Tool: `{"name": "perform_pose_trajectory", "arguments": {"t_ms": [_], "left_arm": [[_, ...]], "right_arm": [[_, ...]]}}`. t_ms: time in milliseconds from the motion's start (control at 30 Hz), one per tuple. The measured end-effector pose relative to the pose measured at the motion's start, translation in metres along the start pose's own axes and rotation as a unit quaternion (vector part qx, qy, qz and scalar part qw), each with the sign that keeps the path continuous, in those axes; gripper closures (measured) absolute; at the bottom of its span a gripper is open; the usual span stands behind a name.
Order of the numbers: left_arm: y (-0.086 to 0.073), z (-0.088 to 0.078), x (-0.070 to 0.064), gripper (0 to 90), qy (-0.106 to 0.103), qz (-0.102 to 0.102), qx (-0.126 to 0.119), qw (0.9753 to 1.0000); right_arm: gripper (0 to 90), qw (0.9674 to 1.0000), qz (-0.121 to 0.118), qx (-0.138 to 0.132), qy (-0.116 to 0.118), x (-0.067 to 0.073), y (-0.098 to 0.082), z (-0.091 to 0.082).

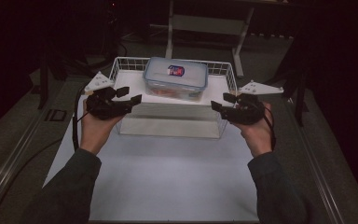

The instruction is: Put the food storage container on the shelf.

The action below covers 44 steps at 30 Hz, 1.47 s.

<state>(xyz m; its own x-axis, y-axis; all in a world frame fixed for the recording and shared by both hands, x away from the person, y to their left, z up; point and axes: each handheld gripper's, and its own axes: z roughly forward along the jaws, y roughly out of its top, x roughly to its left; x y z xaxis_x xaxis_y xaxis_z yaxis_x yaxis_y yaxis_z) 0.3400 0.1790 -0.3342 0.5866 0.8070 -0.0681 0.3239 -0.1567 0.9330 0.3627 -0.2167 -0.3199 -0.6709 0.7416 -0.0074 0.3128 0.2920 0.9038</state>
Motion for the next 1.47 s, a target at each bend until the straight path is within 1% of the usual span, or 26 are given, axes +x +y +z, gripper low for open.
{"name": "perform_pose_trajectory", "arguments": {"t_ms": [33,67,100,133,167,200,233,267,300,333,367,400,433,467,500,567,600,633,667,700,767,900,1100,1200,1333,1467], "left_arm": [[0.000,0.000,0.000,42.2,0.000,0.000,0.000,1.0000],[-0.006,-0.008,-0.003,42.1,-0.005,0.008,-0.002,1.0000],[-0.006,-0.008,-0.003,42.1,-0.005,0.008,-0.002,1.0000],[-0.013,-0.016,-0.006,42.1,-0.015,0.005,-0.005,0.9999],[-0.013,-0.016,-0.006,41.7,-0.015,0.005,-0.005,0.9999],[-0.020,-0.023,-0.009,41.6,-0.020,0.010,0.001,0.9997],[-0.020,-0.023,-0.009,41.5,-0.020,0.010,0.001,0.9997],[-0.028,-0.031,-0.012,41.4,-0.028,0.013,0.003,0.9995],[-0.028,-0.031,-0.012,41.4,-0.028,0.013,0.003,0.9995],[-0.038,-0.039,-0.016,41.2,-0.031,0.019,0.008,0.9993],[-0.038,-0.039,-0.016,41.0,-0.031,0.019,0.008,0.9993],[-0.048,-0.046,-0.018,40.6,-0.035,0.026,0.015,0.9990],[-0.048,-0.046,-0.018,40.4,-0.035,0.026,0.015,0.9990],[-0.059,-0.054,-0.020,39.9,-0.034,0.030,0.020,0.9988],[-0.059,-0.054,-0.020,39.1,-0.034,0.030,0.020,0.9988],[-0.071,-0.060,-0.021,36.9,-0.033,0.025,0.028,0.9987],[-0.083,-0.067,-0.022,35.7,-0.024,0.029,0.028,0.9989],[-0.083,-0.067,-0.022,35.3,-0.024,0.029,0.028,0.9989],[-0.094,-0.073,-0.022,34.4,-0.018,0.029,0.026,0.9991],[-0.094,-0.073,-0.022,33.7,-0.018,0.029,0.026,0.9991],[-0.109,-0.081,-0.024,32.2,-0.002,0.029,0.028,0.9992],[-0.129,-0.086,-0.026,30.1,0.005,0.032,0.036,0.9988],[-0.152,-0.090,-0.023,29.0,0.017,0.007,0.026,0.9995],[-0.159,-0.088,-0.021,28.9,0.022,-0.002,0.027,0.9994],[-0.162,-0.085,-0.024,28.4,0.030,0.009,0.025,0.9992],[-0.167,-0.083,-0.026,27.8,0.034,0.018,0.028,0.9989]], "right_arm": [[41.1,1.0000,0.000,0.000,0.000,0.000,0.000,0.000],[40.2,0.9999,-0.005,0.006,0.010,0.004,-0.006,-0.004],[40.2,0.9999,-0.005,0.006,0.010,0.004,-0.006,-0.004],[39.3,0.9997,-0.012,0.009,0.019,0.009,-0.013,-0.008],[38.8,0.9996,-0.017,0.010,0.022,0.012,-0.018,-0.010],[37.6,0.9994,-0.020,0.015,0.023,0.015,-0.022,-0.012],[37.4,0.9992,-0.023,0.018,0.025,0.017,-0.027,-0.014],[37.0,0.9990,-0.026,0.019,0.030,0.020,-0.031,-0.017],[37.0,0.9990,-0.026,0.019,0.030,0.020,-0.031,-0.017],[36.6,0.9987,-0.031,0.018,0.035,0.025,-0.042,-0.024],[36.6,0.9987,-0.031,0.018,0.035,0.025,-0.042,-0.024],[36.6,0.9986,-0.037,0.015,0.036,0.030,-0.055,-0.031],[36.6,0.9986,-0.037,0.015,0.036,0.030,-0.055,-0.031],[36.5,0.9984,-0.044,0.016,0.033,0.034,-0.065,-0.037],[36.5,0.9984,-0.044,0.016,0.033,0.034,-0.065,-0.037],[36.6,0.9981,-0.051,0.016,0.029,0.038,-0.076,-0.044],[36.0,0.9983,-0.049,0.014,0.029,0.042,-0.085,-0.049],[35.8,0.9982,-0.051,0.016,0.029,0.043,-0.090,-0.052],[35.4,0.9983,-0.050,0.014,0.026,0.045,-0.095,-0.054],[35.4,0.9983,-0.050,0.014,0.026,0.045,-0.095,-0.054],[32.3,0.9987,-0.037,0.016,0.030,0.049,-0.109,-0.060],[28.1,0.9988,-0.028,0.027,0.029,0.053,-0.127,-0.064],[22.9,0.9993,-0.024,0.026,0.014,0.055,-0.151,-0.069],[21.3,0.9994,-0.022,0.025,0.005,0.053,-0.159,-0.067],[21.1,0.9992,-0.025,0.030,-0.007,0.051,-0.168,-0.060],[20.5,0.9991,-0.032,0.024,-0.014,0.054,-0.172,-0.057]]}}
